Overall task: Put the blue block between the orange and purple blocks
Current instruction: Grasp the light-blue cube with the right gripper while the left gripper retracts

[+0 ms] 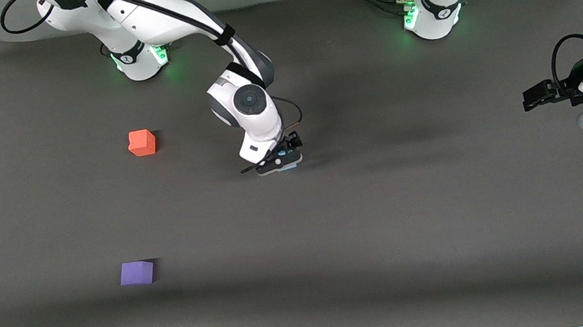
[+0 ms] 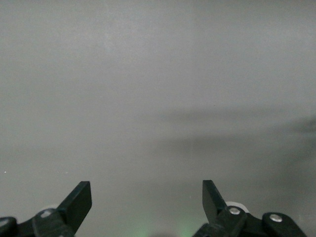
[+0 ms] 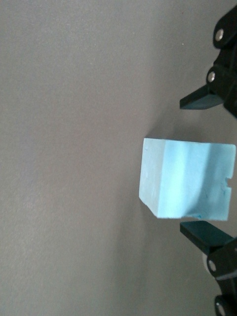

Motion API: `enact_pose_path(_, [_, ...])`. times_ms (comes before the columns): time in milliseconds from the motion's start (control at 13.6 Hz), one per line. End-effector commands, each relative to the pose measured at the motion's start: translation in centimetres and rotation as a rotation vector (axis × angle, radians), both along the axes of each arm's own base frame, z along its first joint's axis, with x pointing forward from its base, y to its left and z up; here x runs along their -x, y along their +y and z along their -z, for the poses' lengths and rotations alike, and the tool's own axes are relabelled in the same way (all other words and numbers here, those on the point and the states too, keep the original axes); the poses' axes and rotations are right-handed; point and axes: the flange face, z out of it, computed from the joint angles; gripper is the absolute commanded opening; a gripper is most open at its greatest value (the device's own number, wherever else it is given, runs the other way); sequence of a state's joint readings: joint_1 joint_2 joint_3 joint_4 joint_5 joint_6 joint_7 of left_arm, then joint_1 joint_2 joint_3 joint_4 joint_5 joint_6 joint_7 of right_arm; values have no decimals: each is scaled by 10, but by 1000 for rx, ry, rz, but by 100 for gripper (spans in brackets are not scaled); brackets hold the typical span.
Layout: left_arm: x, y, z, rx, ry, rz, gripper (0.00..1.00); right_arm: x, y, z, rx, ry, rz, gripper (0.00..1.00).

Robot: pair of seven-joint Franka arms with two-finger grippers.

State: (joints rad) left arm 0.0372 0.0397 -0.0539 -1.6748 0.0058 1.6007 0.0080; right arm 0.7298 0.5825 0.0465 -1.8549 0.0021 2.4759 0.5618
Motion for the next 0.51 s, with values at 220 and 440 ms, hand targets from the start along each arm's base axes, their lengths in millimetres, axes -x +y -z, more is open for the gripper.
enact_pose_path(220, [7, -1, -22, -13, -13, 2, 100, -1, -1, 12, -23, -33, 57, 100])
enact_pose_path(440, [3, -11, -23, -10, -18, 3, 100, 1, 1, 15, -22, -32, 55, 100])
